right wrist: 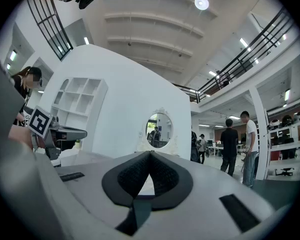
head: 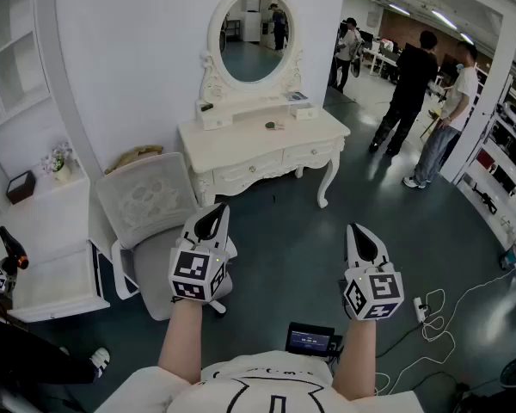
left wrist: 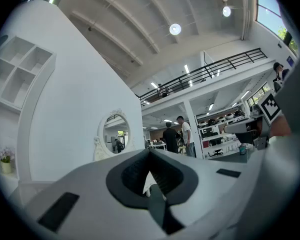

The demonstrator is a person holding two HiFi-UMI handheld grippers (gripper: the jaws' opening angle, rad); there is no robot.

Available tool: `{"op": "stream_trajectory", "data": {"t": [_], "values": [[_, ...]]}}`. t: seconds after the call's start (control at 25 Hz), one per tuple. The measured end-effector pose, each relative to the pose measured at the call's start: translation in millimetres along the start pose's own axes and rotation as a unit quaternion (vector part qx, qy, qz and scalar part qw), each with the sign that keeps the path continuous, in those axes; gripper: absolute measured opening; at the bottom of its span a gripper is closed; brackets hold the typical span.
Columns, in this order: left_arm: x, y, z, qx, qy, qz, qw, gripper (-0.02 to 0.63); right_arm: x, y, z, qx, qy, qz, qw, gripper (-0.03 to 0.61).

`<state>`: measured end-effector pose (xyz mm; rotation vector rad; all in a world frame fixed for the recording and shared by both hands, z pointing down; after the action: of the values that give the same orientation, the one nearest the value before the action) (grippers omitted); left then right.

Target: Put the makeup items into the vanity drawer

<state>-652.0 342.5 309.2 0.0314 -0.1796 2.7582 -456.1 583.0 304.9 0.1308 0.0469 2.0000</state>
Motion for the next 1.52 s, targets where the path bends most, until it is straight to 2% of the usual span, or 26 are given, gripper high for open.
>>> {"op": "stream_trajectory", "data": {"t": [0.28, 0.6, 0.92, 1.24, 1.52], "values": [[-15.1, -13.7, 1.6, 0.003, 0.002, -0.004, 1.0, 0.008, -5.1, -19.1, 4.8, 0.001, 0.001, -0.006, 1.0, 0.012], [-45.1, -37.7, 7.6, 0.018, 0.008, -0.031, 0.9993, 0.008, -16.1, -60.7, 11.7, -0.004, 0.01, -0.03, 1.0, 0.012], [-70.7, -66.6, 9.4, 0.012, 0.013, -0.039, 0.9991, 0.008, -30.6, -96.0, 22.1, -0.015, 0.007, -0.049, 0.999, 0.012], [-114.8, -52.0, 12.5, 0.018, 0.012, -0.053, 0.9984, 0.008, -77.2, -120.2, 32.9, -0.017, 0.009, -0.05, 0.999, 0.012], [-189.7, -23.0, 19.8, 0.017, 0.013, -0.046, 0.9987, 0.008, -139.8, -151.1, 43.5, -0.023, 0.009, -0.04, 0.999, 0.012]]}}
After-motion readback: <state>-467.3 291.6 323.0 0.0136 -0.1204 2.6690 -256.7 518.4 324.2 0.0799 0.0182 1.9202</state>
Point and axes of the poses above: the fingertips, and each gripper's own axes: x backward along the fingers, y to its left, z out of its underside, the point moved 6 cm from there along x, backward along the fingers, and after that the axes turned 3 degrees about y, right-handed, at the moved point
